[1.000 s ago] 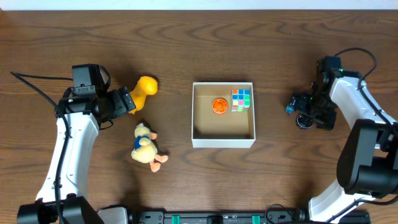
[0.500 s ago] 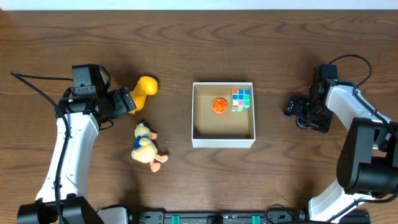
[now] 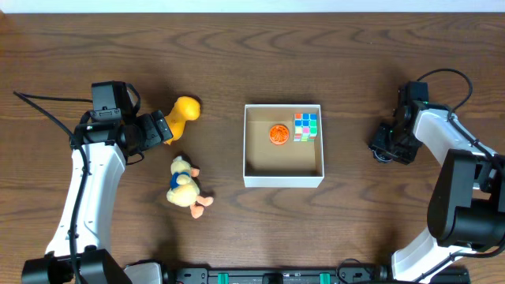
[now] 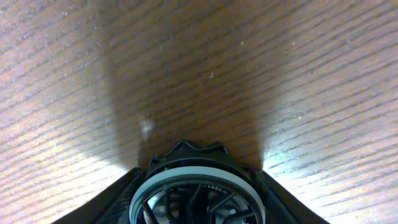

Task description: Pack container

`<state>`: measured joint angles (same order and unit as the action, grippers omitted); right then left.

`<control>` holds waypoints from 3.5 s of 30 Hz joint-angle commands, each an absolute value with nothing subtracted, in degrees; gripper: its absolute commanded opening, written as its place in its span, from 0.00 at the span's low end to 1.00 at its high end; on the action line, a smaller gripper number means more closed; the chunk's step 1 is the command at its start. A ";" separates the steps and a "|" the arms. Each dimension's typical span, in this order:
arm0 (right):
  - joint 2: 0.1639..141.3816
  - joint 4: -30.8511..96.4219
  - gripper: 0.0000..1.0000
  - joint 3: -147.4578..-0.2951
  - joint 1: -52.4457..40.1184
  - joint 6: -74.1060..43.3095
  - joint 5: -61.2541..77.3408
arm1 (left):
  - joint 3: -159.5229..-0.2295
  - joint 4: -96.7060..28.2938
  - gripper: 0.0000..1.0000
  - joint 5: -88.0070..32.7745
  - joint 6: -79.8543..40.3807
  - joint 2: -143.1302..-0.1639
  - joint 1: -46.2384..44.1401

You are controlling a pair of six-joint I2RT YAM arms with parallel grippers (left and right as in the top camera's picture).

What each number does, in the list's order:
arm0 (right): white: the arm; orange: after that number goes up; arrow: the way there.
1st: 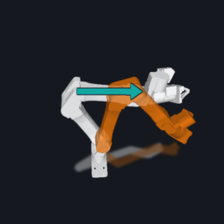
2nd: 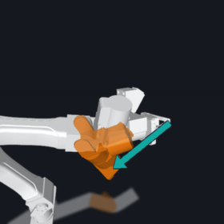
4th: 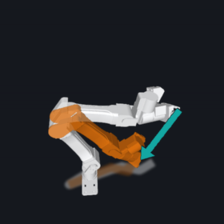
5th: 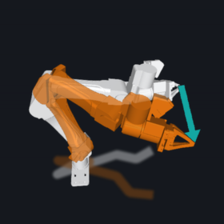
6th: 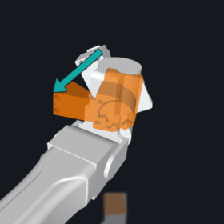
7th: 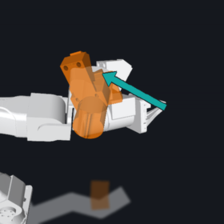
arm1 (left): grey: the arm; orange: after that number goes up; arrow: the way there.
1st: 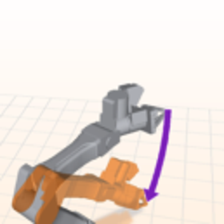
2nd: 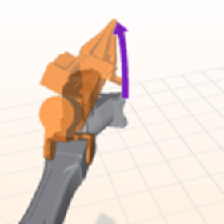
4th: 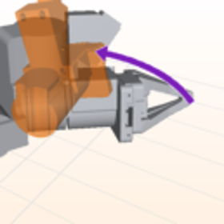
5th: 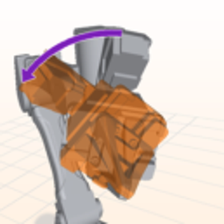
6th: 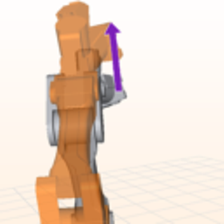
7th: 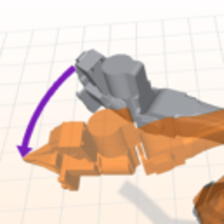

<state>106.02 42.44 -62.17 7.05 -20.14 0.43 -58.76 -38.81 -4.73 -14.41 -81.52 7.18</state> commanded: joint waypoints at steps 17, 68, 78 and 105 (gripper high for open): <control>94.15 53.34 0.28 -76.47 -1.30 -12.01 -1.23 | -59.96 -38.98 0.98 -5.13 -14.72 -80.36 7.31; 109.84 55.05 0.51 -77.82 -29.54 -13.19 -0.84 | -59.96 -39.03 0.98 -5.13 -14.72 -80.36 7.31; 109.82 54.46 0.61 -77.84 -29.65 -12.56 -0.86 | -59.96 -39.03 0.98 -7.86 -14.09 -80.27 7.31; 109.62 59.92 0.27 -92.44 -35.88 0.32 6.42 | -59.37 -50.35 0.81 -11.81 -8.67 -83.09 -13.80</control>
